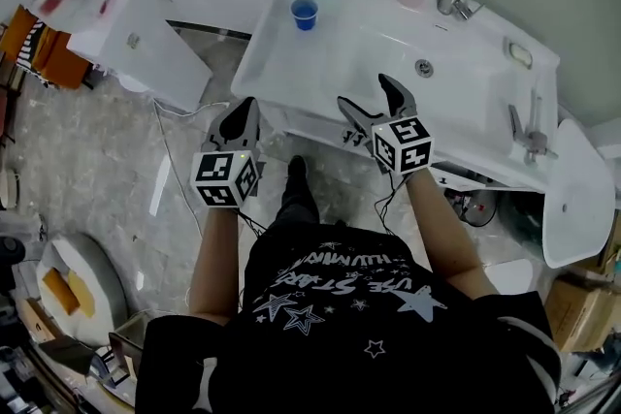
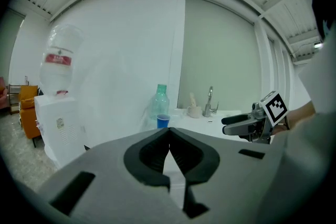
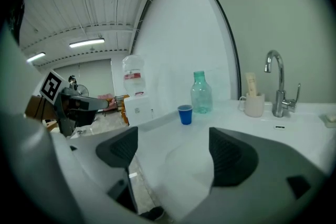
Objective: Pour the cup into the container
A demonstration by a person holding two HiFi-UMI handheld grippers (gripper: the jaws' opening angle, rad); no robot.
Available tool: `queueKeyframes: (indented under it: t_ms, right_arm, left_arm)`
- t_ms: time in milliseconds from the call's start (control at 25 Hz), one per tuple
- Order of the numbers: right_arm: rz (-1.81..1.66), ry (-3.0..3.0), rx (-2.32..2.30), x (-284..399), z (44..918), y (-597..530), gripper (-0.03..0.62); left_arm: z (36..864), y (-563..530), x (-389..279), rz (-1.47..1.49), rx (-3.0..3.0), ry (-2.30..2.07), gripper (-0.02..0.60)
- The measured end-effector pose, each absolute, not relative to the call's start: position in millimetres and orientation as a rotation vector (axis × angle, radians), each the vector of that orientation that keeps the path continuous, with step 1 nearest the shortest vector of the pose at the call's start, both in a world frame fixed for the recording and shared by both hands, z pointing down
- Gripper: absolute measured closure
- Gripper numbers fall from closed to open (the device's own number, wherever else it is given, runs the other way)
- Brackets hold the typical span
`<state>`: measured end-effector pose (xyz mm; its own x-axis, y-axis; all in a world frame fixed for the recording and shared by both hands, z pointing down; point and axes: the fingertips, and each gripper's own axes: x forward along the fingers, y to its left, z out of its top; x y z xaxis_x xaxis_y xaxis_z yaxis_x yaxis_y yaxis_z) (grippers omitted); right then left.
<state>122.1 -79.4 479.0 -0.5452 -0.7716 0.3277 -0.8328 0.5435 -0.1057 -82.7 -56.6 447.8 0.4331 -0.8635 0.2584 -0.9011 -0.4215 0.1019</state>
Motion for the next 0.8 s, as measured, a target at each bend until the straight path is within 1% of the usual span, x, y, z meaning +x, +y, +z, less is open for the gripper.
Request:
queueKeyframes:
  t_ms: [440, 600, 800]
  right_arm:
    - [0.331, -2.506, 1.293, 82, 487, -191, 0.181]
    - [0.268, -2.527, 1.308, 69, 483, -221, 0.186]
    - [0.272, -2.478, 1.292, 58, 502, -253, 0.186]
  left_arm:
    - [453, -168, -109, 0.261, 2.472, -1.499, 0.571]
    - [453, -200, -116, 0.265, 2.486, -1.479, 0.571]
    - [459, -235, -121, 0.276, 2.499, -1.445, 0.571]
